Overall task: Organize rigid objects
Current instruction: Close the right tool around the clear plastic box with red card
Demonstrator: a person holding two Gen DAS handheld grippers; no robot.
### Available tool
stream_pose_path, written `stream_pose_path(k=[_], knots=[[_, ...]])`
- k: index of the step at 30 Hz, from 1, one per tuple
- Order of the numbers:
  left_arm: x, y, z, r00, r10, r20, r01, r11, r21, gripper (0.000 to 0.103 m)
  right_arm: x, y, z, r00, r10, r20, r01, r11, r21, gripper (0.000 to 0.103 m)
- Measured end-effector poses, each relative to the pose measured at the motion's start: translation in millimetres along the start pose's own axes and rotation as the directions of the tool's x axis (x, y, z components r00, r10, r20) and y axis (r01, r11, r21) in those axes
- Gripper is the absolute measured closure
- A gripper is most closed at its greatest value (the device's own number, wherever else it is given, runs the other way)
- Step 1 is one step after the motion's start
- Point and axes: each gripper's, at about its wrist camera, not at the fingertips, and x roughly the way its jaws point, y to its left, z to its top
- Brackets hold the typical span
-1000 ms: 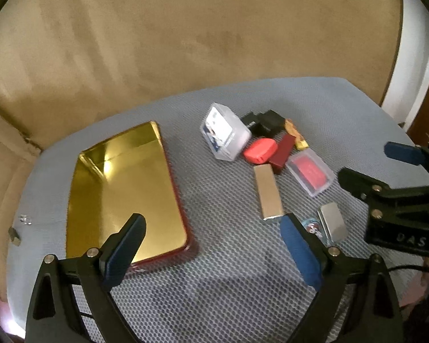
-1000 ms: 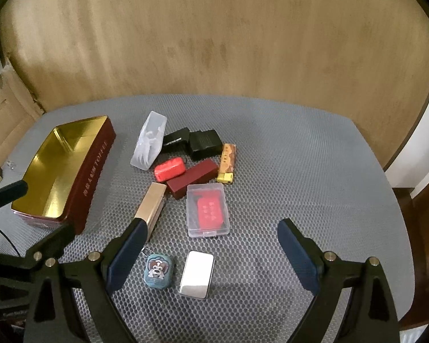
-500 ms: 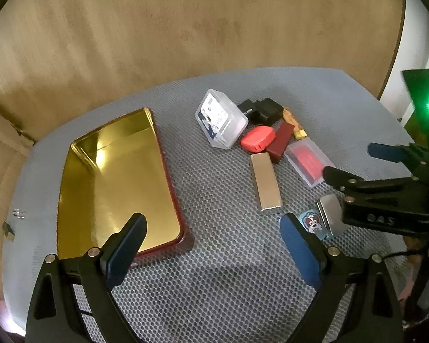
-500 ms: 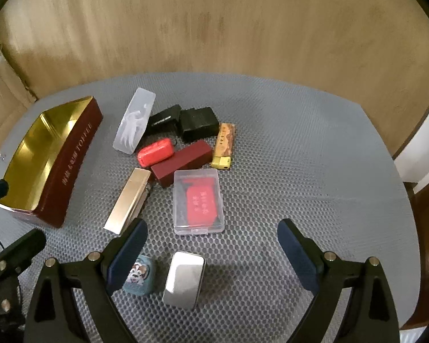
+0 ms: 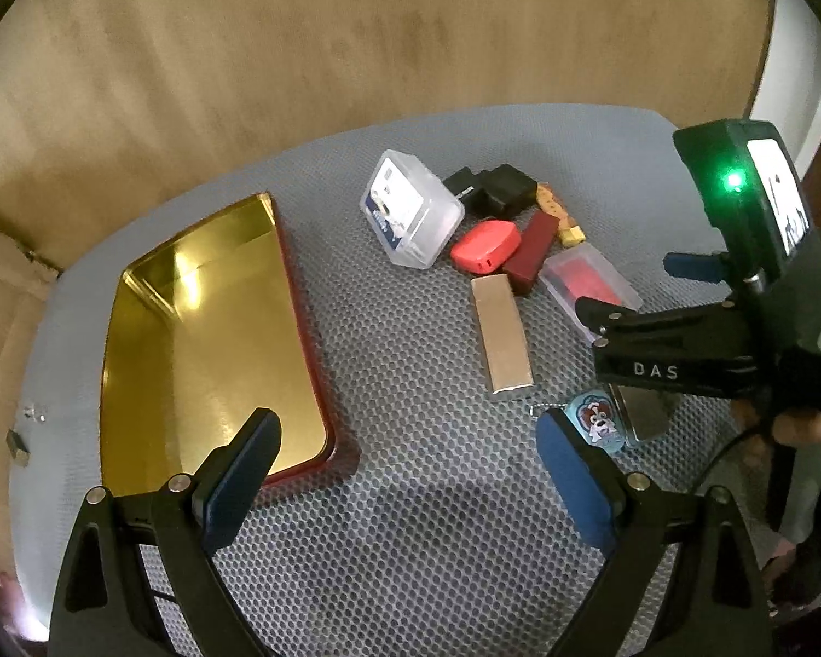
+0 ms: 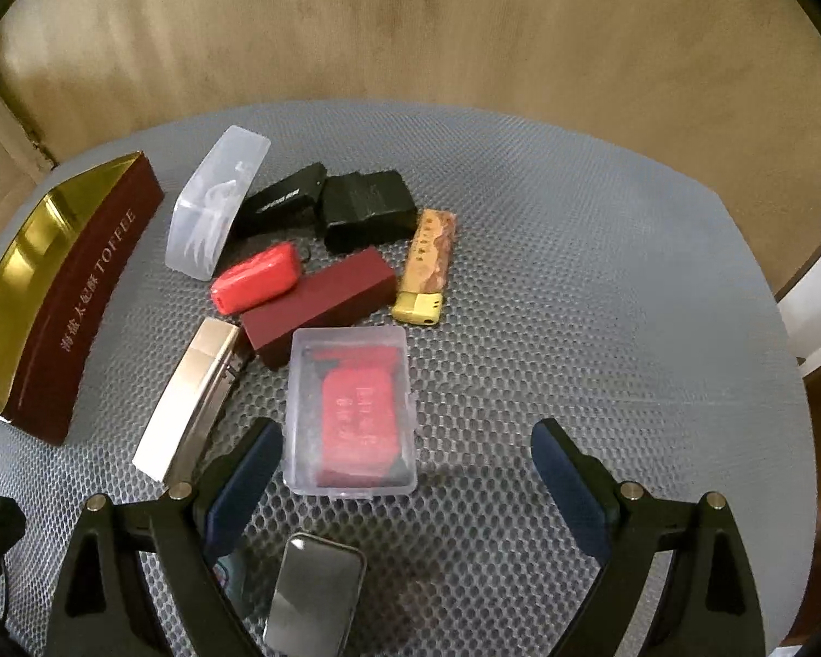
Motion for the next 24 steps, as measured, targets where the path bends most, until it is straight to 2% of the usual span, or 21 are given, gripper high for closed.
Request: stream_pose_path(k=[5,9,11,13,15,17,18,24], knots=[[9.3,4.9,1.1,0.999,0.025,-0.037,-0.026,0.999,-0.023,0.01,7.4,6.6,1.1,1.0,0.012,0.002,-0.012,0.999,-0.041,0.008],[13.4,1.0,3.2,0.998,0.035,-0.043,-0.035,0.999,-0.006,0.01,13.4,9.2,2.9,0.999,0.033,0.006,-0.033,0.999,-0.043,0.011],[13.3,-2.7,4.7,0.999,0.041,-0.026,-0.041,0.999,0.009,0.01,15.1,8.5,2.5,0.999,0.04,0.007,-0.04,0.999,-0.036,0.017],[16.4,-5.9,7.6,0.999,0.035,-0.028,-0.034,0.999,0.024,0.009,18.6,6.2,2.5,0.998,0.056,0.0,-0.056,0.998,-0.025,0.036],[20.4,-7.2,11.4,0.999,0.025,-0.03,-0.025,0.999,0.021,0.009,22.5,3.8,2.7,0.996,0.083,-0.015,-0.083,0.996,-0.016,0.041],[25.7,-9.7,15.4,0.999,0.014,-0.032,-0.013,1.0,0.024,0.009,25.3,1.6,3.1,0.996,0.092,-0.011,-0.092,0.996,-0.011,0.043],[26.8,-10.4,16.6,0.999,0.013,-0.03,-0.013,1.0,0.023,0.009,25.0,1.0,2.4,0.996,0.088,-0.006,-0.088,0.996,-0.015,0.048],[40.4,-21.2,26.5,0.999,-0.02,-0.038,0.021,0.999,0.03,0.009,23.0,-24.0,-1.9,0.999,0.039,0.01,-0.039,0.998,0.05,0.048]])
